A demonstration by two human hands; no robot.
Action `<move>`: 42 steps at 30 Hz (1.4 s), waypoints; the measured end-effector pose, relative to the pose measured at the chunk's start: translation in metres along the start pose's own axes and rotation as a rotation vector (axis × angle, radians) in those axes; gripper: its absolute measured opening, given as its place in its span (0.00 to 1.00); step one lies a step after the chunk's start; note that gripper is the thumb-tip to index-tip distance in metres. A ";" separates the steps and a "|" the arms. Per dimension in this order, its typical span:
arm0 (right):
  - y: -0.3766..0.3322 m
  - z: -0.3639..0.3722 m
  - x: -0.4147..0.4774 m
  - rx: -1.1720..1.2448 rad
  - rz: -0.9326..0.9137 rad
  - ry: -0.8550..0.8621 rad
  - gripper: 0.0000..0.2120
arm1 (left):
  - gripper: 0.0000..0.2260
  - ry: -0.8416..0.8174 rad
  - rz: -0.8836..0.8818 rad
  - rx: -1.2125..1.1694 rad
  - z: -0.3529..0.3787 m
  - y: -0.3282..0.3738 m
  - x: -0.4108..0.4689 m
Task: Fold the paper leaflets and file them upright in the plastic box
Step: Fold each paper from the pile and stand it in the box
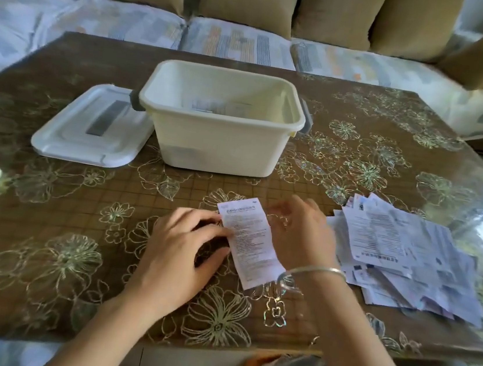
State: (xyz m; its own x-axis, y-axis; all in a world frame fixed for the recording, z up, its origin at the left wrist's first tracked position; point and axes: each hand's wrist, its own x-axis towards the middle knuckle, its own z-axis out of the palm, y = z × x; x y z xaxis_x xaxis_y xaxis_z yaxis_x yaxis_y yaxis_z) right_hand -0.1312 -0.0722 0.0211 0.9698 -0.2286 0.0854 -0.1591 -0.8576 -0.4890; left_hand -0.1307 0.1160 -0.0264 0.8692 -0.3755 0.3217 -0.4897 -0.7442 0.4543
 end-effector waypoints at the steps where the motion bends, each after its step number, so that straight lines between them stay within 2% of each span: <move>1: 0.000 -0.003 0.005 -0.051 0.058 -0.084 0.12 | 0.15 0.000 -0.001 0.009 0.000 0.000 0.000; 3: -0.002 -0.005 0.014 -0.104 0.136 -0.234 0.22 | 0.14 0.006 -0.003 0.020 0.000 0.000 0.001; 6: -0.008 -0.004 0.020 -0.117 0.171 -0.293 0.29 | 0.14 0.013 0.014 0.021 0.002 0.000 0.000; 14: -0.014 -0.010 0.029 -0.144 0.181 -0.426 0.18 | 0.14 0.038 0.048 0.025 0.003 0.000 -0.002; 18: -0.013 -0.012 0.028 -0.107 0.132 -0.393 0.15 | 0.14 0.040 0.041 0.031 0.003 0.000 -0.002; 21: -0.010 -0.011 0.026 0.084 0.124 -0.416 0.19 | 0.14 0.049 0.037 -0.024 0.001 0.001 0.000; 23: -0.006 -0.010 0.024 0.281 0.132 -0.430 0.23 | 0.16 0.070 -0.017 -0.160 -0.003 0.001 0.001; 25: -0.006 -0.012 0.020 0.404 0.056 -0.348 0.17 | 0.18 0.114 -0.141 -0.365 -0.011 0.002 0.005; 27: -0.009 -0.017 0.014 0.528 -0.046 -0.196 0.10 | 0.20 0.169 -0.213 -0.524 -0.024 0.006 0.010; 29: -0.013 -0.021 0.004 0.697 -0.150 -0.089 0.07 | 0.19 0.234 -0.157 -0.564 -0.038 0.013 0.014; 31: -0.015 -0.020 -0.008 0.785 -0.280 -0.057 0.09 | 0.16 0.287 -0.045 -0.503 -0.047 0.020 0.015; 33: -0.010 -0.010 -0.020 0.726 -0.351 -0.050 0.10 | 0.12 0.298 0.046 -0.366 -0.046 0.020 0.014; 36: 0.007 0.005 -0.037 0.486 -0.362 0.001 0.12 | 0.10 0.262 0.082 -0.164 -0.032 0.011 0.000; 39: 0.018 0.012 -0.050 0.270 -0.437 0.050 0.12 | 0.12 0.169 0.053 -0.177 -0.019 0.003 -0.021; 42: 0.024 0.016 -0.057 0.209 -0.448 0.053 0.12 | 0.15 0.132 0.016 -0.214 -0.014 0.005 -0.032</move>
State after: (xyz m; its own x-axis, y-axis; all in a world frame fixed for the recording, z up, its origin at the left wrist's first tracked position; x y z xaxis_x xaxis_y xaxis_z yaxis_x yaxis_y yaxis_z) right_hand -0.1878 -0.0724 -0.0093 0.9227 0.1139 0.3683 0.3172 -0.7673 -0.5574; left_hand -0.1618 0.1318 -0.0229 0.8515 -0.3006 0.4296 -0.5190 -0.5993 0.6094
